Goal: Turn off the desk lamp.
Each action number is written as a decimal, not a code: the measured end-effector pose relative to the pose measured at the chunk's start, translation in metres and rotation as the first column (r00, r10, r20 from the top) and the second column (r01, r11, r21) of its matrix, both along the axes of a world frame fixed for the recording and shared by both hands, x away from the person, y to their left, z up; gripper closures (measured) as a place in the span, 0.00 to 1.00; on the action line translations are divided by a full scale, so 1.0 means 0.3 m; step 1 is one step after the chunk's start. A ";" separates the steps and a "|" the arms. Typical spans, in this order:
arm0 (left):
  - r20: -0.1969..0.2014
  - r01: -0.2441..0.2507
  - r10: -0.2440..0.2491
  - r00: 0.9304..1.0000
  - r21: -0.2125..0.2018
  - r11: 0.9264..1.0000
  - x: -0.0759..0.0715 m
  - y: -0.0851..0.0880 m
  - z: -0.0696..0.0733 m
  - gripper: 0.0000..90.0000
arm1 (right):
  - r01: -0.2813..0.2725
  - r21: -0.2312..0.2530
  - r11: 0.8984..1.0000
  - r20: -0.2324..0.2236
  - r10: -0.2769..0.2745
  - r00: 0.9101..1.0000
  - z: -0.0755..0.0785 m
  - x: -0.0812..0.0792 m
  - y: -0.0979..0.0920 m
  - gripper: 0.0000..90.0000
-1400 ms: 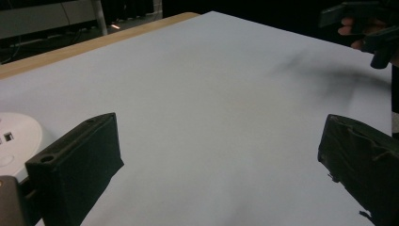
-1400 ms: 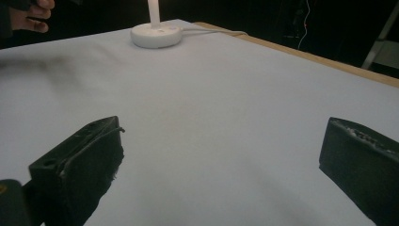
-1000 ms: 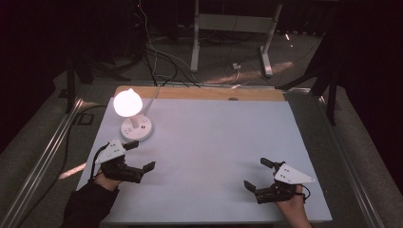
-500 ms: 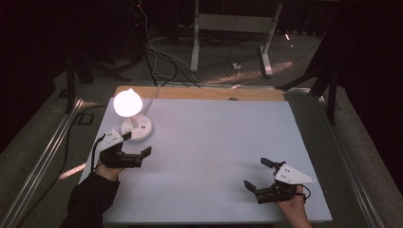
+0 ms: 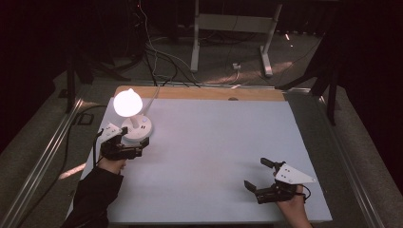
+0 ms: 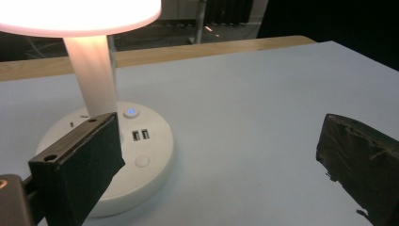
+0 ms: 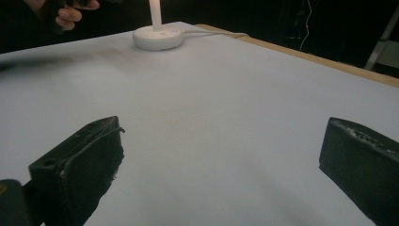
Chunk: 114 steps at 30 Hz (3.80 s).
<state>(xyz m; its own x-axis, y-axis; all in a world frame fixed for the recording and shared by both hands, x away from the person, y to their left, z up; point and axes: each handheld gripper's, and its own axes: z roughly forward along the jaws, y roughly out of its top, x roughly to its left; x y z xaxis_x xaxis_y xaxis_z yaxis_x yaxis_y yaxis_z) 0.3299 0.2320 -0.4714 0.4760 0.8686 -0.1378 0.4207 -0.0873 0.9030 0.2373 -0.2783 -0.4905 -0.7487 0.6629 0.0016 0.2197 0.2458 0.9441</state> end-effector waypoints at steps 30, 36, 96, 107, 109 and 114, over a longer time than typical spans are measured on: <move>-0.039 -0.179 0.185 0.982 0.109 0.978 0.092 -0.004 -0.063 0.80 | 0.002 0.006 1.000 -0.001 -0.002 1.000 0.000 0.001 -0.002 0.00; -0.057 -0.164 0.169 0.984 0.094 0.982 0.110 0.002 -0.078 0.91 | 0.002 0.005 1.000 -0.004 -0.002 1.000 -0.002 0.002 -0.001 0.00; -0.085 -0.124 0.139 0.987 0.156 0.980 0.160 0.000 -0.097 1.00 | 0.008 -0.004 1.000 -0.009 -0.008 1.000 -0.005 0.004 -0.005 0.00; -0.096 -0.122 0.138 0.986 0.155 0.980 0.164 0.003 -0.108 1.00 | 0.007 -0.003 1.000 -0.010 -0.007 1.000 -0.004 0.003 -0.004 0.00; -0.097 -0.120 0.137 0.986 0.163 0.979 0.164 0.001 -0.111 1.00 | 0.005 -0.002 1.000 -0.011 -0.005 1.000 -0.005 0.003 -0.004 0.00; -0.102 -0.118 0.136 0.985 0.165 0.979 0.166 0.001 -0.116 1.00 | 0.006 -0.004 1.000 -0.009 -0.006 1.000 -0.005 0.003 -0.005 0.00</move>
